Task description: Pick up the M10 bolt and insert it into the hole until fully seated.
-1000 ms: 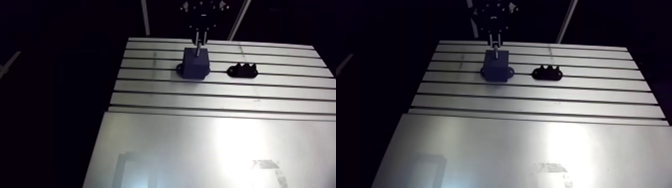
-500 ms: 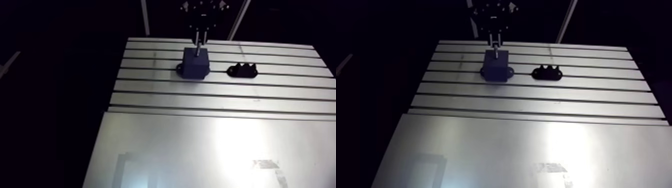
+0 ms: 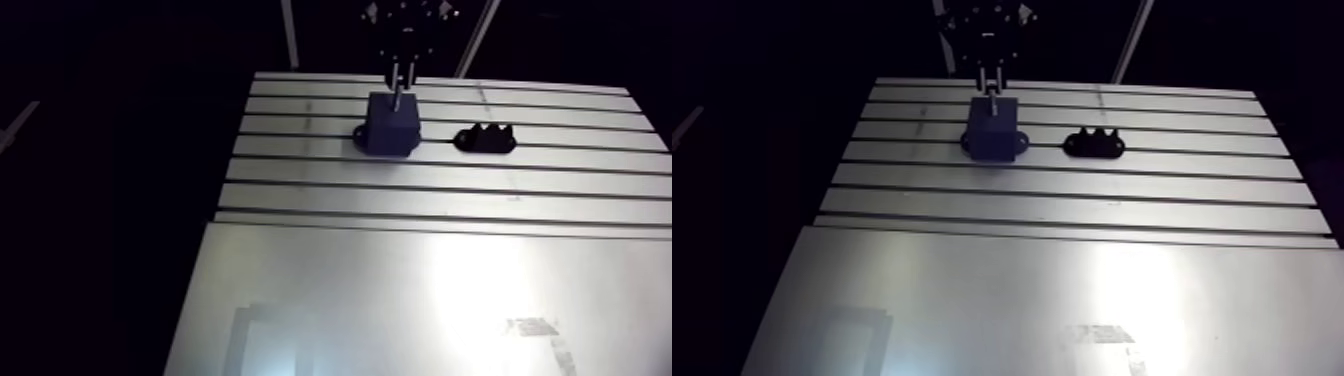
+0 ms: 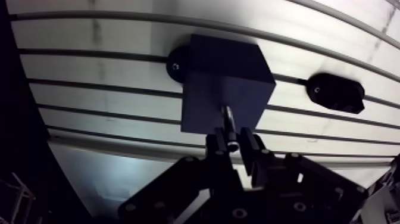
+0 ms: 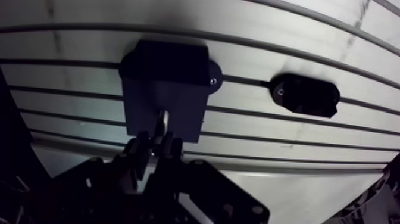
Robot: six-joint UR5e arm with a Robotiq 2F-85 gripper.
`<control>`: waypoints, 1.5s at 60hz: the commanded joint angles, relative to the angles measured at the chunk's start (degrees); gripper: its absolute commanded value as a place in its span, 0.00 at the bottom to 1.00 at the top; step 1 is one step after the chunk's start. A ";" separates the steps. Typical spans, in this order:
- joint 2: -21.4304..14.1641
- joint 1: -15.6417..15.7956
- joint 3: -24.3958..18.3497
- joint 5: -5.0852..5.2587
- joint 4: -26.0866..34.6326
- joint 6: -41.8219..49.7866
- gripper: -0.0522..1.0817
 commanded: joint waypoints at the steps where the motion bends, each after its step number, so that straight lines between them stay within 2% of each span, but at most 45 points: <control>1: 0.09 0.03 0.03 -0.13 0.00 -0.06 1.00; 16: 0.09 0.03 0.30 -0.04 0.00 0.00 0.97; 17: 0.09 0.03 0.30 -0.04 0.00 0.16 0.84; 18: 0.09 0.03 0.30 -0.04 0.00 0.16 0.84; 19: 0.09 0.10 0.30 -0.04 0.00 0.11 0.54; 20: 0.09 0.10 0.30 -0.04 0.00 0.11 0.54; 21: 0.09 0.27 0.23 -0.27 0.08 -0.27 0.21; 22: 0.09 0.27 0.23 -0.27 0.08 -0.27 0.21; 23: 0.09 0.29 0.29 -0.30 0.09 -0.33 0.07; 24: 0.01 0.37 0.45 -0.38 0.09 -0.26 0.05; 32: -0.25 0.38 0.98 -1.25 -0.82 -0.24 0.05; 54: -2.55 0.04 0.60 -1.05 -1.42 -0.51 0.05; 58: -5.09 -0.04 0.48 -0.51 -1.33 -0.51 0.05; 67: -8.96 -0.13 0.96 -0.64 -0.41 -0.51 0.05; 73: -11.64 -0.31 1.34 -0.66 2.87 -0.51 0.05; 90: -23.13 -1.90 5.56 -0.66 4.31 -0.59 0.05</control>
